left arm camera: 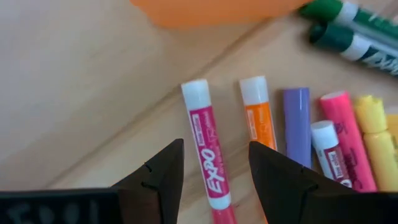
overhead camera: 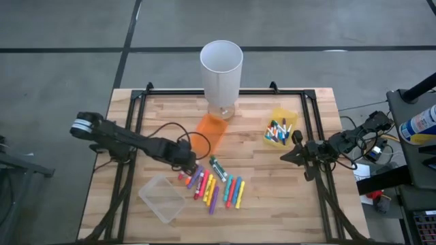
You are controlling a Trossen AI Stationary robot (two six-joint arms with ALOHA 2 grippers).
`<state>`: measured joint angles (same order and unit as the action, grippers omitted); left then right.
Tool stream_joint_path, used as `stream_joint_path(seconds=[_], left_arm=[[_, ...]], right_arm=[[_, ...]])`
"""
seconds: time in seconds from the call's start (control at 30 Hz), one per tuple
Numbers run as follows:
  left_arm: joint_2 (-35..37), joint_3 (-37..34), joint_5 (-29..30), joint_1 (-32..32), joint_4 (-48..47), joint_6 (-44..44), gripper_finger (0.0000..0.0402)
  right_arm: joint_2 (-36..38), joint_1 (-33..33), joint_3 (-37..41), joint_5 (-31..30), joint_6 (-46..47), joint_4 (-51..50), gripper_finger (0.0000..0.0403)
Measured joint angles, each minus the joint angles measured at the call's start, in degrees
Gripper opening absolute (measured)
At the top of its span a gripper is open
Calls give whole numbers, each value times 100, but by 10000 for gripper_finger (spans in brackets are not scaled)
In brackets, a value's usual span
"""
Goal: Pick & Place Markers
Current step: Put the large pink marker pen into the orange bin
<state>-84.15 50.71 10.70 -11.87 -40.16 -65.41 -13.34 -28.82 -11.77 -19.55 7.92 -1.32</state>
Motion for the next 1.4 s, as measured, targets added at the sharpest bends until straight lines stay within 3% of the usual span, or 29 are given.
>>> stream_joint_path(seconds=[0.57,0.7,0.97,1.17,1.4], left_arm=[[-990,155,-81,-32,92,240,173],[-1079,178,-145,-21,63,235,149],[-958,186,-179,19,7,236,51],[-726,362,-182,21,-191,400,47],[-641,941,-168,25,-1155,576,59]], right_arm=[[0,-2,0,0,0,-12,9],[-2,-4,0,0,0,-11,9],[-28,-4,0,2,-2,-13,9],[-31,-4,0,2,-2,-13,9],[-31,-4,0,2,-2,-13,9]])
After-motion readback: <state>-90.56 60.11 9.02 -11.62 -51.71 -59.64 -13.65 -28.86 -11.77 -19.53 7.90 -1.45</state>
